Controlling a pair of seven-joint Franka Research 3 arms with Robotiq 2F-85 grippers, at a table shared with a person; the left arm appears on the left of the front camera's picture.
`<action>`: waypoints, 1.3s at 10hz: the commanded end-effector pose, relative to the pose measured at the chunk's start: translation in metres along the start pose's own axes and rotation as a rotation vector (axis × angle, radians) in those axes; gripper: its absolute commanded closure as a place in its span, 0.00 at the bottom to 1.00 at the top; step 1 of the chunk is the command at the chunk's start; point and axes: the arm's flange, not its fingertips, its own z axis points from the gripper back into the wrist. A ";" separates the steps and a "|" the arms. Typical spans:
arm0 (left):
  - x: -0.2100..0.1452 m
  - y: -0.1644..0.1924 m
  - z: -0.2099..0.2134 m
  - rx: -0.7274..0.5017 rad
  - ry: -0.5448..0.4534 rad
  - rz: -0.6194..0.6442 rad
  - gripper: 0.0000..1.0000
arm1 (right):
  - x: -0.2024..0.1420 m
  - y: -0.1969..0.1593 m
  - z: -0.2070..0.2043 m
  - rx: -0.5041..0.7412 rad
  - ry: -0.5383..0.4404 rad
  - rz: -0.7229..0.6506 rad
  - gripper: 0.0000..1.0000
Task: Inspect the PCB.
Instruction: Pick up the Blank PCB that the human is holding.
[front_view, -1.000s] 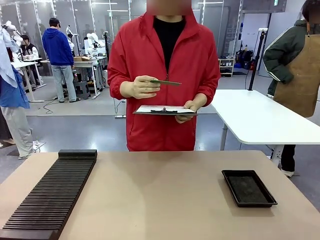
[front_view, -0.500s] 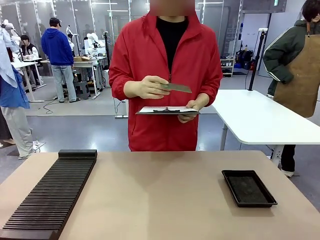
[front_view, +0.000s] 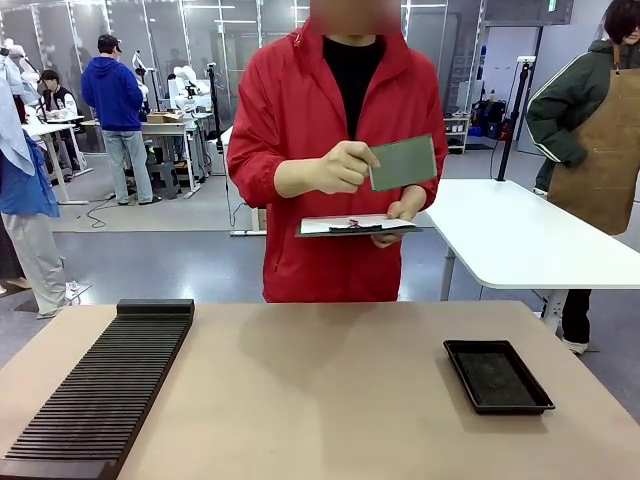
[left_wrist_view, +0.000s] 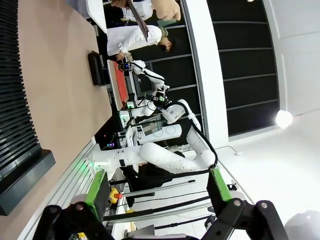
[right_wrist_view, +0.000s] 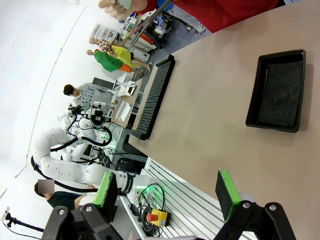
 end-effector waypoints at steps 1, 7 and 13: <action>-0.002 -0.004 -0.001 0.020 0.002 0.010 0.00 | 0.000 0.001 0.001 0.012 -0.011 0.018 0.00; -0.002 -0.004 -0.001 0.020 0.002 0.010 0.00 | 0.000 0.001 0.001 0.012 -0.011 0.018 0.00; -0.002 -0.004 -0.001 0.020 0.002 0.010 0.00 | 0.062 0.061 -0.041 0.205 0.262 -0.302 0.00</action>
